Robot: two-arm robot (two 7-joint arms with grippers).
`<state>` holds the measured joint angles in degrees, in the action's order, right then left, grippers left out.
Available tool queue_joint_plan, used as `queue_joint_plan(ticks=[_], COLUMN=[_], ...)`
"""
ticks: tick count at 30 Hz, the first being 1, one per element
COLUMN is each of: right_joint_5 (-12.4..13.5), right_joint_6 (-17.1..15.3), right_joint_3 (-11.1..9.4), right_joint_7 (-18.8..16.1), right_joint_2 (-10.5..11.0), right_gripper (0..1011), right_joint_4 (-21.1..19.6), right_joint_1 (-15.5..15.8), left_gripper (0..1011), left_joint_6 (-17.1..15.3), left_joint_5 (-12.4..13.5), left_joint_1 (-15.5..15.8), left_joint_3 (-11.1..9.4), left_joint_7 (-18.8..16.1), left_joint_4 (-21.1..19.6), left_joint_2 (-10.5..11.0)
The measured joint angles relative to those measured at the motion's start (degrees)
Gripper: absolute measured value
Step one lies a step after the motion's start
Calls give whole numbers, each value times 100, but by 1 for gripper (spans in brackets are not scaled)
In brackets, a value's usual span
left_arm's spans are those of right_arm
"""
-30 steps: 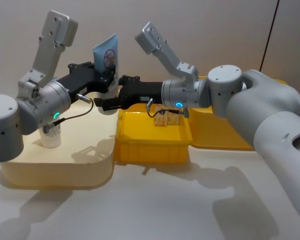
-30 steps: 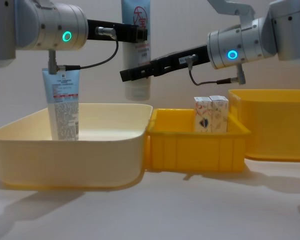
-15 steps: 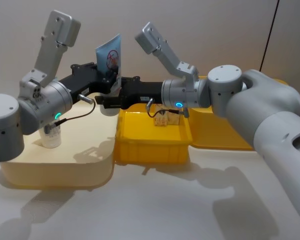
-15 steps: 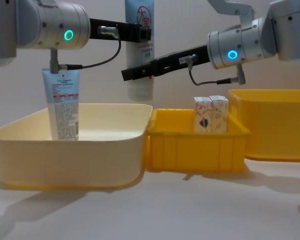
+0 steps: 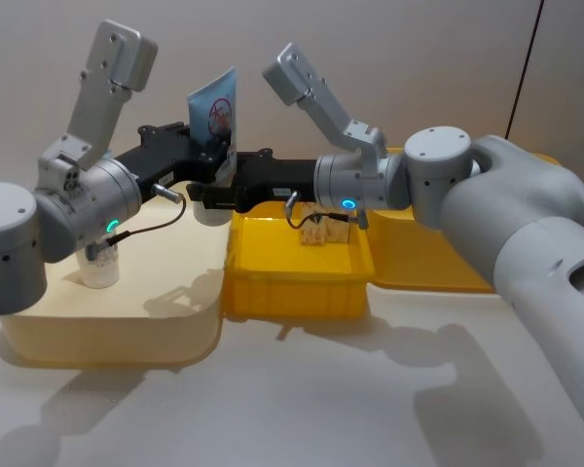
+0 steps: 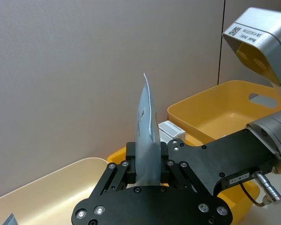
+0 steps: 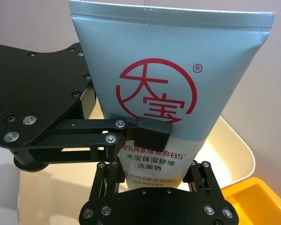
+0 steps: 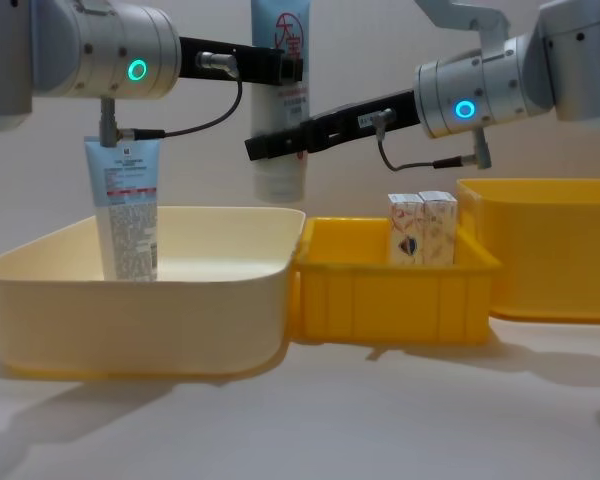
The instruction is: Bimanual collaborative sorting of washing and personal care products
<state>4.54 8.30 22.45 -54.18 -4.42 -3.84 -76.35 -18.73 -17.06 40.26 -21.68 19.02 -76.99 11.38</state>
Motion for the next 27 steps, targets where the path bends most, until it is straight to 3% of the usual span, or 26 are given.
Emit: queue_joint_plan(ticks=[27], right_joint_5=[0], right_joint_6=[0], right_joint_3=[0], right_joint_7=[0], right_joint_2=[0], right_gripper=[559], right_joint_4=[0], right_joint_1=[0], left_gripper=[267], left_joint_6=[-8], left_joint_5=[-7], left_joint_1=[-1], left_joint_3=[-7], left_joint_7=[8], left_joint_4=[-7], left_joint_2=[-1])
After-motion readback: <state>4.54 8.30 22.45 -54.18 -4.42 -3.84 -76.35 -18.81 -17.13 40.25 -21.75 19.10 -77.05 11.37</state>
